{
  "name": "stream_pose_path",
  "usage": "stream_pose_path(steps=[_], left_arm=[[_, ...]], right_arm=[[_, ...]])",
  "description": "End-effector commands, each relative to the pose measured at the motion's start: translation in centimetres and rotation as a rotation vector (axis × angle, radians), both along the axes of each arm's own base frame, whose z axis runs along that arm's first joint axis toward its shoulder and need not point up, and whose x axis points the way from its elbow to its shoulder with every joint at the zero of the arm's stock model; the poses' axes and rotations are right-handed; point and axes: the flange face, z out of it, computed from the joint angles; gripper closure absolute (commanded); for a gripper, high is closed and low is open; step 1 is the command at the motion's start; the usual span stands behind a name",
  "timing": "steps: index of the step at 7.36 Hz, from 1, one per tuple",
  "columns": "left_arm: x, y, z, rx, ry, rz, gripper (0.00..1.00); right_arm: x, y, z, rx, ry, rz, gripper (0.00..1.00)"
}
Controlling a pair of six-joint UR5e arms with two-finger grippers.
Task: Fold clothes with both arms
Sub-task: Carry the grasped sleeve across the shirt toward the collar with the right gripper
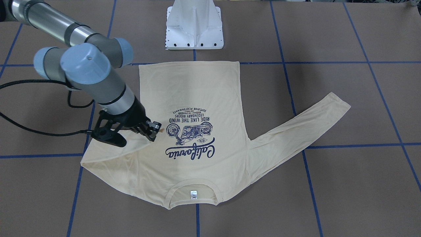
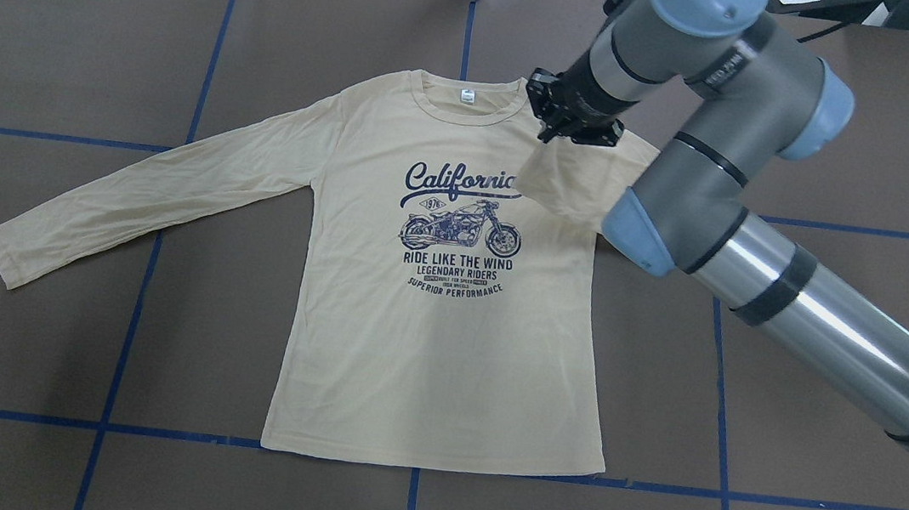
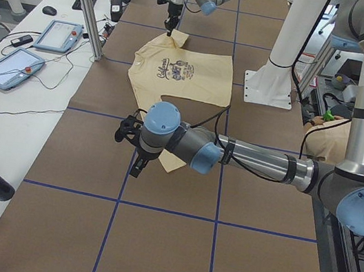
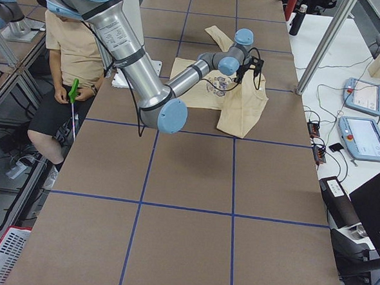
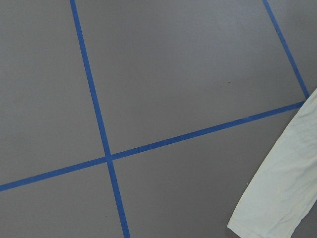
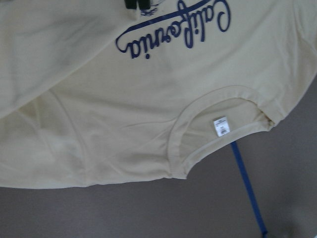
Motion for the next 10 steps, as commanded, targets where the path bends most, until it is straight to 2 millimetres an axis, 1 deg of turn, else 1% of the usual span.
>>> stream_pose_path(steps=[1,2,3,4,5,6,7,8,9,10], left_arm=[[0.0,0.0,0.0,-0.001,0.0,0.0,0.0],[0.0,0.0,0.1,-0.002,0.0,0.001,0.0],[0.1,0.1,0.2,-0.003,-0.001,0.003,0.0],[0.3,0.0,0.9,-0.018,0.007,0.01,0.0],[0.5,0.0,1.7,-0.031,0.025,0.021,0.0],[0.7,0.0,1.8,-0.017,0.031,0.026,0.0],[0.9,-0.1,1.7,-0.015,0.032,0.028,0.0],[1.0,-0.1,1.6,-0.012,0.033,0.03,0.0],[0.9,0.0,1.5,-0.01,0.034,0.028,0.0],[1.0,-0.1,1.3,-0.006,0.034,0.03,0.0]], right_arm=[[-1.4,-0.8,-10.9,0.069,-0.068,0.033,1.0],[-2.3,0.4,-14.6,0.103,-0.1,0.022,1.0],[-5.6,2.4,-16.3,0.148,-0.091,0.015,1.0],[-8.3,3.0,-17.1,0.175,-0.061,0.023,1.0],[-11.3,2.5,-18.0,0.176,-0.023,0.032,1.0],[-13.2,2.8,-18.4,0.189,-0.023,0.031,1.0],[-15.4,3.1,-17.5,0.208,-0.015,0.045,1.0],[-17.4,2.9,-17.6,0.218,-0.013,0.051,1.0],[-18.4,2.4,-17.6,0.224,-0.022,0.058,1.0],[-19.0,2.1,-16.9,0.24,-0.038,0.069,1.0]])
